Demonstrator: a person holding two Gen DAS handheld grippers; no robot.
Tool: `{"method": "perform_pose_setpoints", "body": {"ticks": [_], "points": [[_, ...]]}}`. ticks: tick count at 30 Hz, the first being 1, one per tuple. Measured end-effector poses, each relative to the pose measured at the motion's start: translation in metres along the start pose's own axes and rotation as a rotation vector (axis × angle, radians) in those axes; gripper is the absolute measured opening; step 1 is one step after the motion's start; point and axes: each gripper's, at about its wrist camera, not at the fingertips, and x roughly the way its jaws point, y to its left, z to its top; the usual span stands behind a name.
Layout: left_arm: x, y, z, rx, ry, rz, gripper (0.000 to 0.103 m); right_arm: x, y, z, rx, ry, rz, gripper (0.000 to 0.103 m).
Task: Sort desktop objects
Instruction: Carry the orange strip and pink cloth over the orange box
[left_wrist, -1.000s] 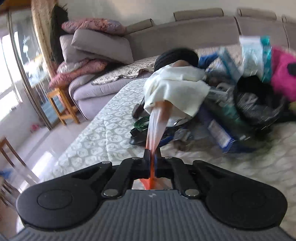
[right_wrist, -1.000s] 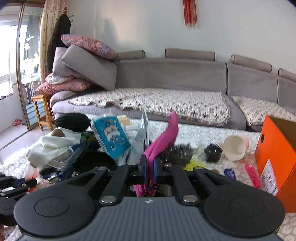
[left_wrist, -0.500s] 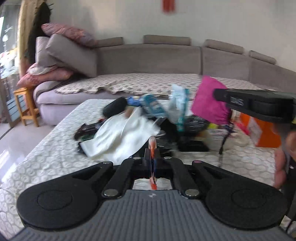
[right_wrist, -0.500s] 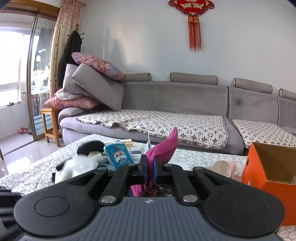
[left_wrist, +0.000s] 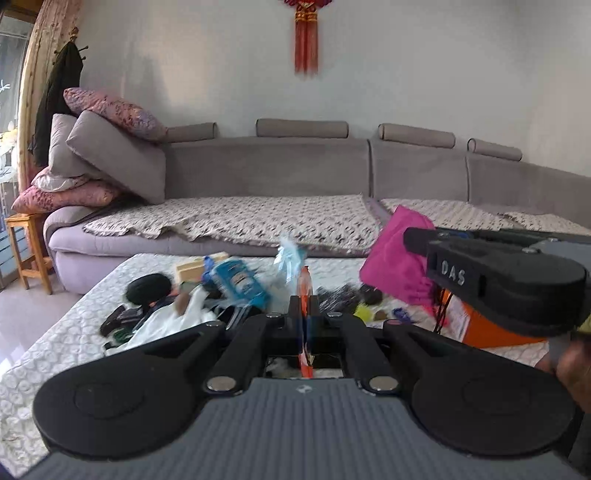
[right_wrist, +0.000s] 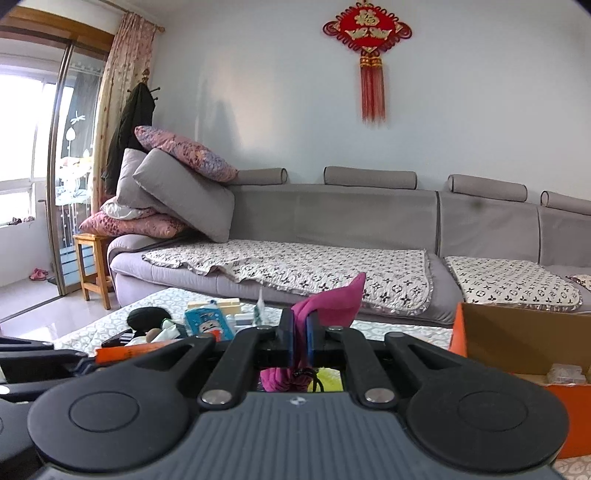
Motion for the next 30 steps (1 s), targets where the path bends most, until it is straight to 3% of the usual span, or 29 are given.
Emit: {"method": "perform_pose_setpoints", "body": {"ticks": [15, 22, 30], "points": [[0.02, -0.032, 0.013, -0.027, -0.026, -0.043, 0.005, -0.009, -0.031, 0.009, 0.071, -0.069, -0.043, 0.005], [0.023, -0.053, 0.016, -0.039, -0.043, -0.066, 0.005, -0.015, -0.055, 0.011, 0.098, -0.098, -0.109, 0.005], [0.034, -0.086, 0.026, -0.012, -0.083, -0.148, 0.005, -0.02, -0.094, 0.013, 0.121, -0.146, -0.201, 0.006]]}}
